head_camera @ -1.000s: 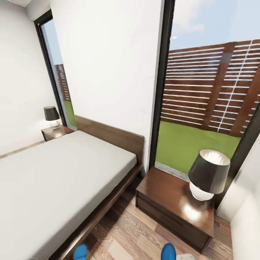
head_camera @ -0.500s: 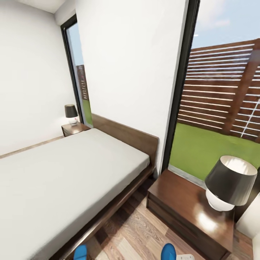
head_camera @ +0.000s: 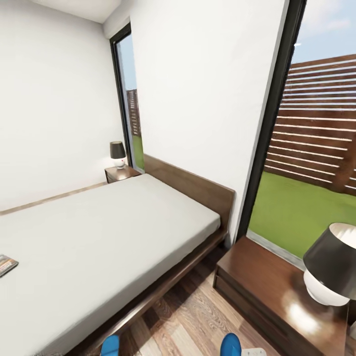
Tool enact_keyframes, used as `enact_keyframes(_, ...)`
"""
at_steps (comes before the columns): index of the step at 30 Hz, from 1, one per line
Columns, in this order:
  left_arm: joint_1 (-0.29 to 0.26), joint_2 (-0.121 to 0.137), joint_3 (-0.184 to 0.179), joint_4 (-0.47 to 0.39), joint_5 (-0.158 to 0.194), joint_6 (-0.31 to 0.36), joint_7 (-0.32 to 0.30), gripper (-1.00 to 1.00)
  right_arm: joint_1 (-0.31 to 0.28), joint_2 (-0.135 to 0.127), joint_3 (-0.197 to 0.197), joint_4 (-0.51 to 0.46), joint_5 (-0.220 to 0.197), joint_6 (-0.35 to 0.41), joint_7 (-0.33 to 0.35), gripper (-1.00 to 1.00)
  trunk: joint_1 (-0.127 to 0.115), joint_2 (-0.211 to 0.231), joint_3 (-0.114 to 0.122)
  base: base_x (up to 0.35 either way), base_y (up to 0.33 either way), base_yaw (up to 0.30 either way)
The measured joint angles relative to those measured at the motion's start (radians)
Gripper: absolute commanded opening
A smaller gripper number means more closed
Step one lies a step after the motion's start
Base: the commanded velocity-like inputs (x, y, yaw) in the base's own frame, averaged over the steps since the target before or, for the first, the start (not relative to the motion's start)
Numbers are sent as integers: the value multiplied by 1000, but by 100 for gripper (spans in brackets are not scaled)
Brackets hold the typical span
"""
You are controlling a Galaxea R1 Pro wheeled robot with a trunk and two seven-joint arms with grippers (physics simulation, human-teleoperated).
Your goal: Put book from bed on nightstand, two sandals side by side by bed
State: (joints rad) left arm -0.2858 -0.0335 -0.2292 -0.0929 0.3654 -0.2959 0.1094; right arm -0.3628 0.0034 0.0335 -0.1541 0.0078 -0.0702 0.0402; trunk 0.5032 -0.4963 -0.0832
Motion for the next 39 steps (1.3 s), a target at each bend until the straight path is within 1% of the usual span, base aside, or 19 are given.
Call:
enact_keyframes(18,0,0,0,0,0,0,0,-100,0,0,0,0,0,0,0,-100,0,0,0,0,0,194)
enact_keyframes(39,0,0,0,0,0,0,-1,-100,0,0,0,1,0,0,0,-100,0,0,0,0,0,242)
